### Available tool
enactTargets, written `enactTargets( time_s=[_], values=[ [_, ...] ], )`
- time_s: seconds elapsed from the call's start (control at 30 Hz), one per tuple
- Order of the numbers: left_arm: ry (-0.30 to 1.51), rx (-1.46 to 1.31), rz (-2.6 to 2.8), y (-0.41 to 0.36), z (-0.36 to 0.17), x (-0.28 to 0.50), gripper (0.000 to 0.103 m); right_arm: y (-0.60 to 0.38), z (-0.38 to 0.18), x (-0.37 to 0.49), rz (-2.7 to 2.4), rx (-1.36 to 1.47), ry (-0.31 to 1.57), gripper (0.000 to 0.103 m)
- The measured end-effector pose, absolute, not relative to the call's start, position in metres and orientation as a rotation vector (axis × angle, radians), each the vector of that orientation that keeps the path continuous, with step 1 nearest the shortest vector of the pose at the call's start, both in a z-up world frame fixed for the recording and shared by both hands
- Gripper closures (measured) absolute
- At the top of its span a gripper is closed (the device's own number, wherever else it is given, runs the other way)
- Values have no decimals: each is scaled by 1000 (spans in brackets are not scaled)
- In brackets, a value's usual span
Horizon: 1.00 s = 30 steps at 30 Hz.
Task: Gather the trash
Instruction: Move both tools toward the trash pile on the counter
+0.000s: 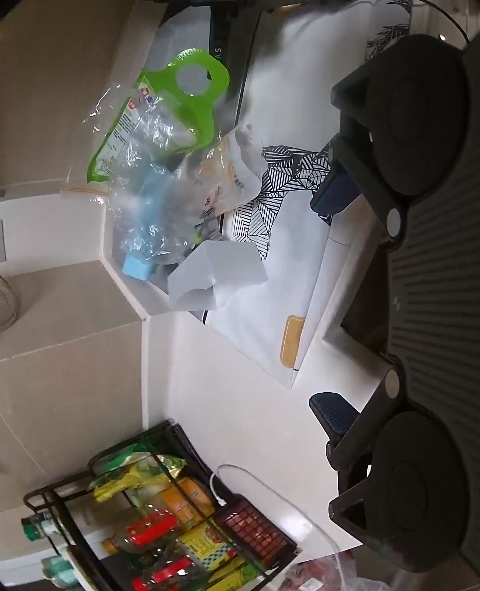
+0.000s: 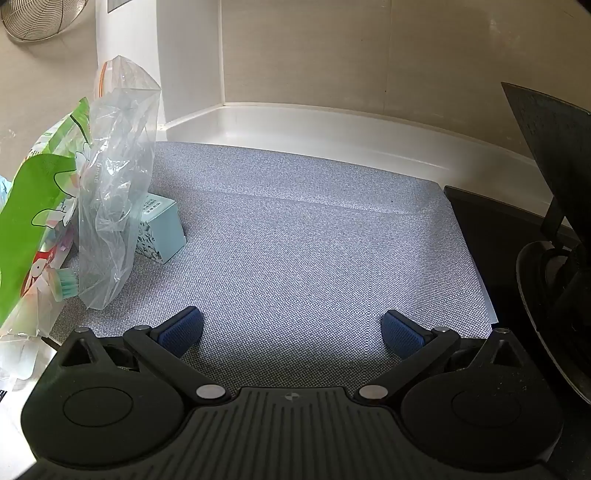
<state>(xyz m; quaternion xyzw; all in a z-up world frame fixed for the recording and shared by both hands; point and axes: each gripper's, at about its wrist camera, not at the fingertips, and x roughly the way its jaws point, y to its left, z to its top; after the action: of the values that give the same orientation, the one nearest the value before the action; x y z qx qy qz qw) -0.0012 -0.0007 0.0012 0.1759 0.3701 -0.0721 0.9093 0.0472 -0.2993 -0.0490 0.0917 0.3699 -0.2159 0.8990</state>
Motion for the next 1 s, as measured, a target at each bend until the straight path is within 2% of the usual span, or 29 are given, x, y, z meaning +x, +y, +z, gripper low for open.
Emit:
enactTargets(
  time_s=[0.63, 1.0],
  values=[
    [644, 296, -160, -21, -20, -23, 0, -299, -49, 47, -447, 190, 766, 0],
    [642, 248, -162, -19, -19, -48, 0, -299, -49, 47, -447, 190, 766, 0]
  ],
)
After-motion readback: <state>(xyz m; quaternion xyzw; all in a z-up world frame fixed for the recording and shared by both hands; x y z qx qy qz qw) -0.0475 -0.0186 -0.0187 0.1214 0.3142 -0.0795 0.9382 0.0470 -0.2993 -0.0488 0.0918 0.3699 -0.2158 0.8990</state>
